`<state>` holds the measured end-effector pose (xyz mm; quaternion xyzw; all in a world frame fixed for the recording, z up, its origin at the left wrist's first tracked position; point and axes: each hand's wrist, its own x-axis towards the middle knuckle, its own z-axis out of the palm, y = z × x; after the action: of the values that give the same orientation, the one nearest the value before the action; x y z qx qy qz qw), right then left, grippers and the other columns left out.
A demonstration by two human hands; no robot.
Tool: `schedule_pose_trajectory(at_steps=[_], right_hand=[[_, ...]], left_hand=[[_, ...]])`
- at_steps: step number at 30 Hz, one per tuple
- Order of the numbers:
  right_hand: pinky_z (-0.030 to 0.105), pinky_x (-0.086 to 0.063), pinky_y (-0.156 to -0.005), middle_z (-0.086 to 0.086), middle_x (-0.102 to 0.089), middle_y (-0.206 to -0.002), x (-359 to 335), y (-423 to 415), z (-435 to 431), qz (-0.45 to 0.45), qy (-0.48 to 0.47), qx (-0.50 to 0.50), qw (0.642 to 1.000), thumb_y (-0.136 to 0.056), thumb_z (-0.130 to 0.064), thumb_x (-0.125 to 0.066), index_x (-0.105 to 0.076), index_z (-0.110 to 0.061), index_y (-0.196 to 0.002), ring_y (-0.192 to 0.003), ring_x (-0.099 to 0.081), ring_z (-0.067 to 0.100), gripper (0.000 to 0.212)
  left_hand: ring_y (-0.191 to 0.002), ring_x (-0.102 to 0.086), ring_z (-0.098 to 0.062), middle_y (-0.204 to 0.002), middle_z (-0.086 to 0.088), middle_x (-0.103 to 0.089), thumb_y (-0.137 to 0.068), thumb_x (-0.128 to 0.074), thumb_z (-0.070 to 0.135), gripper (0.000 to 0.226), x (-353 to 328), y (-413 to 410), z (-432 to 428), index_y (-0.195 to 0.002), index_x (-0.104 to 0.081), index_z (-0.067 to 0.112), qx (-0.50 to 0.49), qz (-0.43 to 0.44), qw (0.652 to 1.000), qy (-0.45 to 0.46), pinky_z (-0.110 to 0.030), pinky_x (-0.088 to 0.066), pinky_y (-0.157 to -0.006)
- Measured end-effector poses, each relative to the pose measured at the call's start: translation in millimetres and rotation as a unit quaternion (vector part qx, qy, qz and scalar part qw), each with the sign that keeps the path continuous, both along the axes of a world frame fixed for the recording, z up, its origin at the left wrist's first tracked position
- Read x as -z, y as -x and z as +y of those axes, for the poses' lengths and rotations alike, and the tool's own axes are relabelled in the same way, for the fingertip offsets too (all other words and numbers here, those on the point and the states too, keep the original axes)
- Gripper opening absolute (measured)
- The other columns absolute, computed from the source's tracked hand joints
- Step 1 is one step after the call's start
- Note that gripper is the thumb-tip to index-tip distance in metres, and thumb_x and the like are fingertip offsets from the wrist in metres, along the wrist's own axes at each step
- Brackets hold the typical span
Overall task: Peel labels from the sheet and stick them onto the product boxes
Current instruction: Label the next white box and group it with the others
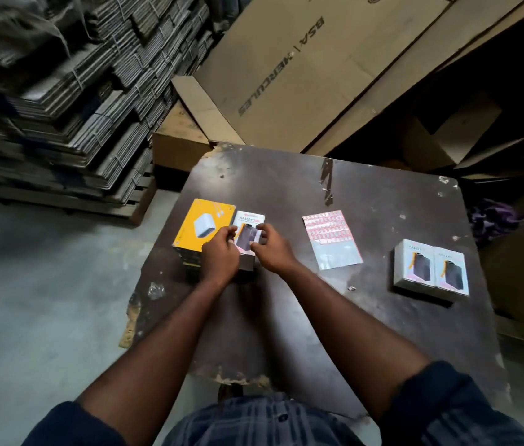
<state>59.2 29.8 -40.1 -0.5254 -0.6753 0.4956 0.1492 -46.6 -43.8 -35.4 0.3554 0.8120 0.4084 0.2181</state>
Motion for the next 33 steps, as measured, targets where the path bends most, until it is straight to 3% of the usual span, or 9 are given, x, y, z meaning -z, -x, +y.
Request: schedule_pose_trajectory(at_steps=[3,7,10,14,17,20,24,27,33], right_hand=[[0.026,-0.045,-0.08,0.009,-0.062,-0.116,6.0,11.5,5.6,0.006,0.063,0.109,0.992,-0.086,-0.018,-0.071,-0.049,-0.007,-0.128,-0.111,-0.061,0.026,0.048],[0.026,-0.05,-0.051,0.007,-0.061,-0.091,21.6,17.9,9.6,0.023,0.15,0.167,0.974,-0.084,-0.028,-0.077,-0.056,-0.006,-0.109,-0.073,-0.062,0.019,0.039],[0.038,-0.056,-0.062,0.015,-0.066,-0.086,28.8,18.4,11.2,0.081,0.203,0.188,0.957,-0.084,-0.021,-0.079,-0.064,0.005,-0.109,-0.066,-0.062,0.022,0.038],[0.032,-0.052,-0.056,0.012,-0.066,-0.077,24.9,9.2,13.7,0.156,0.266,0.207,0.929,-0.092,-0.009,-0.067,-0.061,-0.005,-0.092,-0.053,-0.065,0.018,0.007],[0.026,-0.051,-0.051,0.012,-0.059,-0.08,27.2,7.7,15.5,0.155,0.263,0.207,0.929,-0.093,-0.016,-0.066,-0.061,-0.01,-0.086,-0.057,-0.059,0.017,0.011],[0.026,-0.048,-0.056,0.01,-0.06,-0.081,29.9,13.9,13.0,0.143,0.267,0.185,0.935,-0.088,-0.027,-0.073,-0.064,-0.009,-0.088,-0.064,-0.057,0.018,0.02],[0.025,-0.046,-0.057,0.014,-0.065,-0.09,28.9,17.0,11.3,0.134,0.283,0.196,0.929,-0.087,-0.02,-0.074,-0.067,-0.004,-0.099,-0.065,-0.06,0.018,0.021],[0.025,-0.034,-0.057,0.011,-0.054,-0.084,28.1,16.8,13.2,0.136,0.309,0.2,0.92,-0.085,-0.019,-0.074,-0.068,-0.006,-0.096,-0.059,-0.047,0.015,0.019],[0.026,-0.045,-0.061,0.012,-0.067,-0.094,23.7,12.4,12.1,0.146,0.314,0.188,0.919,-0.086,-0.019,-0.074,-0.071,-0.007,-0.096,-0.073,-0.058,0.019,0.016]], left_hand=[[-0.115,-0.063,-0.031,-0.123,-0.019,-0.067,-0.089,-0.046,-0.002,0.045,0.9,10.4,7.2,-0.131,-0.059,0.007,0.042,-0.021,0.998,0.05,-0.036,-0.049,-0.093],[-0.122,-0.06,-0.029,-0.13,-0.018,-0.063,-0.09,-0.048,0.0,0.046,3.2,22.3,12.1,-0.134,-0.057,0.006,0.077,-0.022,0.994,0.076,-0.037,-0.048,-0.1],[-0.125,-0.059,-0.024,-0.132,-0.018,-0.063,-0.092,-0.047,-0.002,0.044,4.6,28.4,14.9,-0.134,-0.056,0.003,0.093,-0.033,0.993,0.069,-0.029,-0.045,-0.1],[-0.12,-0.062,-0.022,-0.126,-0.016,-0.066,-0.094,-0.049,0.0,0.038,4.8,38.5,17.5,-0.131,-0.057,0.003,0.098,-0.034,0.994,0.046,-0.023,-0.044,-0.094],[-0.113,-0.065,-0.023,-0.121,-0.014,-0.069,-0.093,-0.051,0.004,0.037,6.4,44.7,20.0,-0.129,-0.06,0.006,0.093,-0.04,0.994,0.042,-0.035,-0.052,-0.096],[-0.115,-0.063,-0.026,-0.124,-0.013,-0.068,-0.096,-0.052,0.008,0.036,5.7,44.8,21.4,-0.131,-0.059,0.007,0.109,-0.014,0.992,0.065,-0.03,-0.047,-0.094],[-0.113,-0.062,-0.029,-0.126,-0.013,-0.067,-0.097,-0.052,0.012,0.036,4.1,46.1,22.2,-0.132,-0.06,0.009,0.112,-0.009,0.99,0.08,-0.031,-0.045,-0.091],[-0.11,-0.064,-0.029,-0.124,-0.012,-0.068,-0.096,-0.051,0.017,0.036,3.3,47.0,22.5,-0.131,-0.06,0.012,0.102,-0.026,0.99,0.097,-0.033,-0.047,-0.093],[-0.117,-0.061,-0.026,-0.128,-0.011,-0.066,-0.096,-0.054,0.016,0.037,-4.5,42.3,19.2,-0.132,-0.059,0.009,0.101,-0.035,0.989,0.097,-0.03,-0.044,-0.095]])
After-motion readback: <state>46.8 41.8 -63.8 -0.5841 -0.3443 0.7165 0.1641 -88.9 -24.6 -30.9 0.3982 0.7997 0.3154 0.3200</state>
